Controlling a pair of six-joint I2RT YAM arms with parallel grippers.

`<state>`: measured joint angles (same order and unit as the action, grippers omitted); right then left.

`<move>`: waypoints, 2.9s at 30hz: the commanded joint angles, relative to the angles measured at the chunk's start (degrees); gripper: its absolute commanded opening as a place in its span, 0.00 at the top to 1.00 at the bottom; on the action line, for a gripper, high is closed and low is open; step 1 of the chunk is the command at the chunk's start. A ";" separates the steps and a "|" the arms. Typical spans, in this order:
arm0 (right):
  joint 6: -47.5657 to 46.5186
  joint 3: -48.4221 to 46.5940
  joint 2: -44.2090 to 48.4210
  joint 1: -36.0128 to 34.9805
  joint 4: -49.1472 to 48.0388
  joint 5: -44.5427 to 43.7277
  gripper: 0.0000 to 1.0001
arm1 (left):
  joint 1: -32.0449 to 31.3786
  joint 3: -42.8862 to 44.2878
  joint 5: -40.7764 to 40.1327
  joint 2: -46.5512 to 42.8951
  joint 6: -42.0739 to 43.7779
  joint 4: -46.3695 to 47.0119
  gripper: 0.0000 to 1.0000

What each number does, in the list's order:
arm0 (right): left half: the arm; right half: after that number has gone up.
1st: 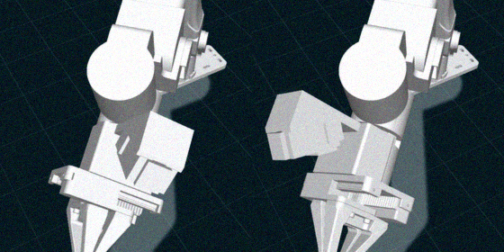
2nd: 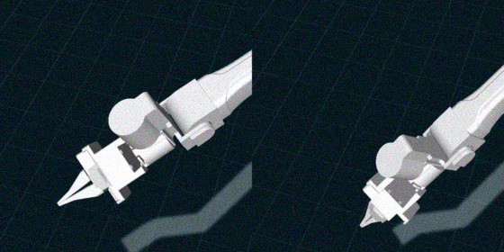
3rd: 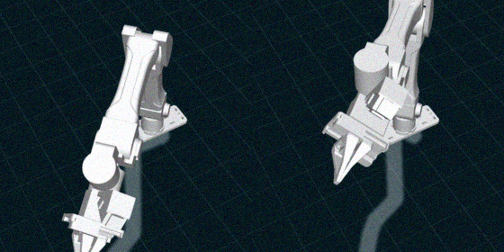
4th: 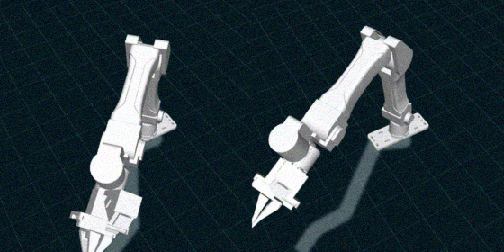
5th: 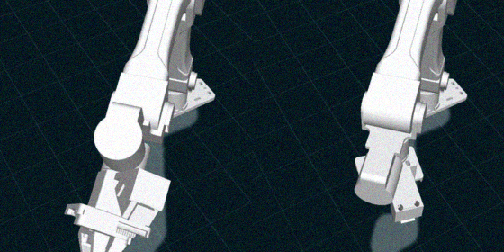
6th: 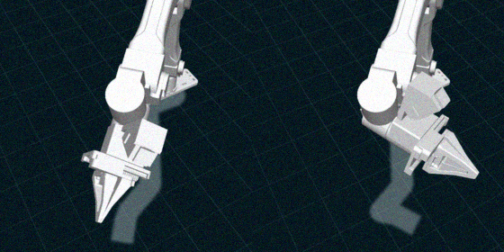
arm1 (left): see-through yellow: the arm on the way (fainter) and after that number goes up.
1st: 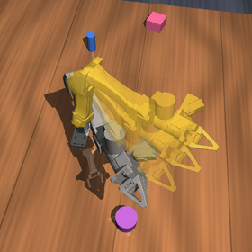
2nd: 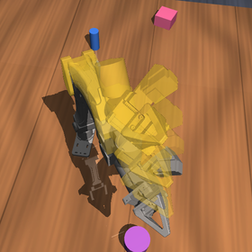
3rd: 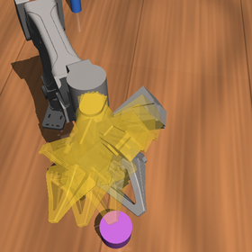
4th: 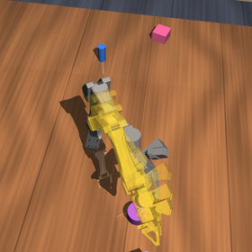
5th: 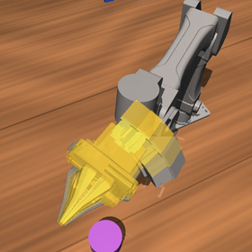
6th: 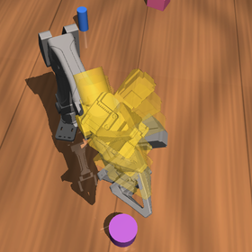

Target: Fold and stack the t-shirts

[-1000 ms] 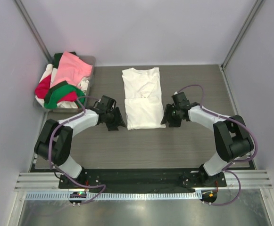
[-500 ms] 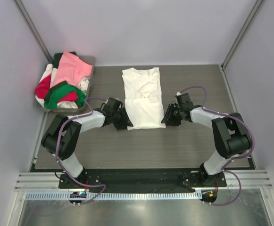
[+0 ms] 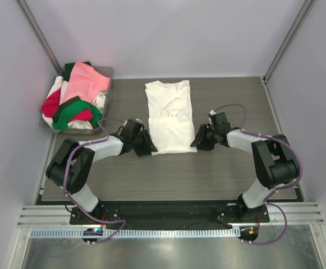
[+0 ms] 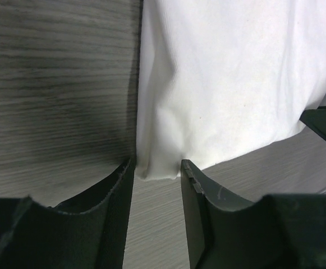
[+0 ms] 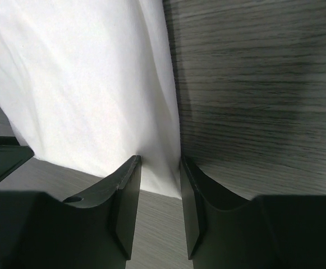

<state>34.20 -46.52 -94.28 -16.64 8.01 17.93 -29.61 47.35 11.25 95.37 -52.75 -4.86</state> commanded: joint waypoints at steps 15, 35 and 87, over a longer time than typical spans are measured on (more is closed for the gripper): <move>0.61 5.03 2.08 -0.06 2.27 -1.58 0.59 | -1.51 -3.58 -3.42 -0.80 0.81 -1.73 0.69; 1.14 5.66 4.01 0.03 2.52 -1.49 0.99 | -1.51 -0.25 -7.81 -4.48 3.70 -8.91 0.96; 5.18 -6.31 41.28 -8.05 47.27 -17.13 0.99 | -29.36 -2.71 -12.56 -34.74 -9.12 -21.95 0.58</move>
<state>40.25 -53.78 -54.63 -24.62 54.04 4.86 -56.66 44.40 -2.52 57.69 -62.37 -35.33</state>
